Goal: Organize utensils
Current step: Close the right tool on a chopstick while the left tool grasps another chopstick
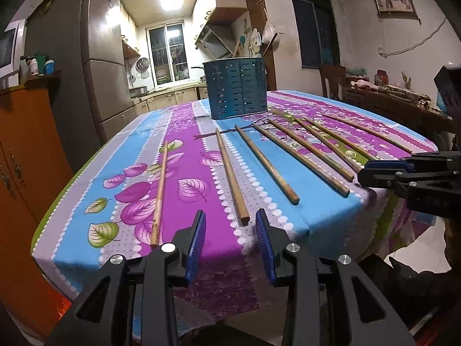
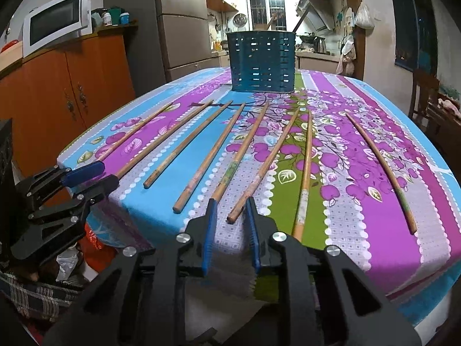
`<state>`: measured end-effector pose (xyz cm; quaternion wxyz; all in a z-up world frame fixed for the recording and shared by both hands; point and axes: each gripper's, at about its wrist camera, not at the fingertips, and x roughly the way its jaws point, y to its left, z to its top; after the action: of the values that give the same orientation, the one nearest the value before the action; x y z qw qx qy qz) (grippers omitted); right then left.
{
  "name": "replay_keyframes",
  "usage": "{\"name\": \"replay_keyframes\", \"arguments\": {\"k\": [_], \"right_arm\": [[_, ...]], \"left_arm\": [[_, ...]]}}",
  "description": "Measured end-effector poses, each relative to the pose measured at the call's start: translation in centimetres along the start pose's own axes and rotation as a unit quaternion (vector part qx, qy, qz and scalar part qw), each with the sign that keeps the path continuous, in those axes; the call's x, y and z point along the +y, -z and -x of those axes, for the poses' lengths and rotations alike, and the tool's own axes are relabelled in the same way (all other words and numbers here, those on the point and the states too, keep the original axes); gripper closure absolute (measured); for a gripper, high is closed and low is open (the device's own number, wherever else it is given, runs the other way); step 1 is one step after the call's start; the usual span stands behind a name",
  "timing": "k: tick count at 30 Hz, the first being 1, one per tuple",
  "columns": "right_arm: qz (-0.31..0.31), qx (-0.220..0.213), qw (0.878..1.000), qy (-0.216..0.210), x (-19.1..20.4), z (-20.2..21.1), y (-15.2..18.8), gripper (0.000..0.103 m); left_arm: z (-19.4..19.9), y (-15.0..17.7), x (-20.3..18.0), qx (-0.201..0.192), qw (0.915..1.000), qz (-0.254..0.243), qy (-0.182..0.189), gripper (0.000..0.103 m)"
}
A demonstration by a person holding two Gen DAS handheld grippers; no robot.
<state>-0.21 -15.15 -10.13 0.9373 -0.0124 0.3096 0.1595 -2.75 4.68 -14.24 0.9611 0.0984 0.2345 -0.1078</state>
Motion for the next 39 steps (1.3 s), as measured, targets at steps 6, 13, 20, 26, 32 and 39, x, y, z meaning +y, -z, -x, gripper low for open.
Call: {"name": "replay_keyframes", "arguments": {"k": [6, 13, 20, 26, 32, 39], "right_arm": [[0.001, -0.013, 1.000, 0.027, 0.5, -0.1, 0.3, 0.084], [-0.035, -0.022, 0.998, 0.037, -0.1, 0.1, 0.6, 0.094], [-0.053, -0.023, 0.998, 0.039, -0.5, 0.2, 0.5, 0.097], [-0.082, -0.026, 0.995, 0.040, -1.7, 0.3, 0.4, 0.098], [-0.099, -0.044, 0.993, 0.041, -2.3, 1.1, 0.4, 0.098], [-0.096, -0.073, 0.992, 0.045, -2.4, 2.6, -0.2, 0.098]], "left_arm": [[-0.5, 0.0, -0.4, -0.016, 0.9998, -0.007, -0.008, 0.066], [-0.5, 0.2, 0.2, -0.027, 0.9995, 0.018, 0.004, 0.066], [-0.5, 0.3, 0.1, -0.027, 0.9995, 0.014, 0.002, 0.066], [-0.6, 0.1, 0.1, -0.025, 0.9996, 0.016, 0.001, 0.066], [-0.7, 0.1, 0.0, -0.024, 0.9996, 0.015, -0.001, 0.066], [-1.0, 0.1, 0.4, -0.021, 0.9994, 0.026, 0.009, 0.083]]}}
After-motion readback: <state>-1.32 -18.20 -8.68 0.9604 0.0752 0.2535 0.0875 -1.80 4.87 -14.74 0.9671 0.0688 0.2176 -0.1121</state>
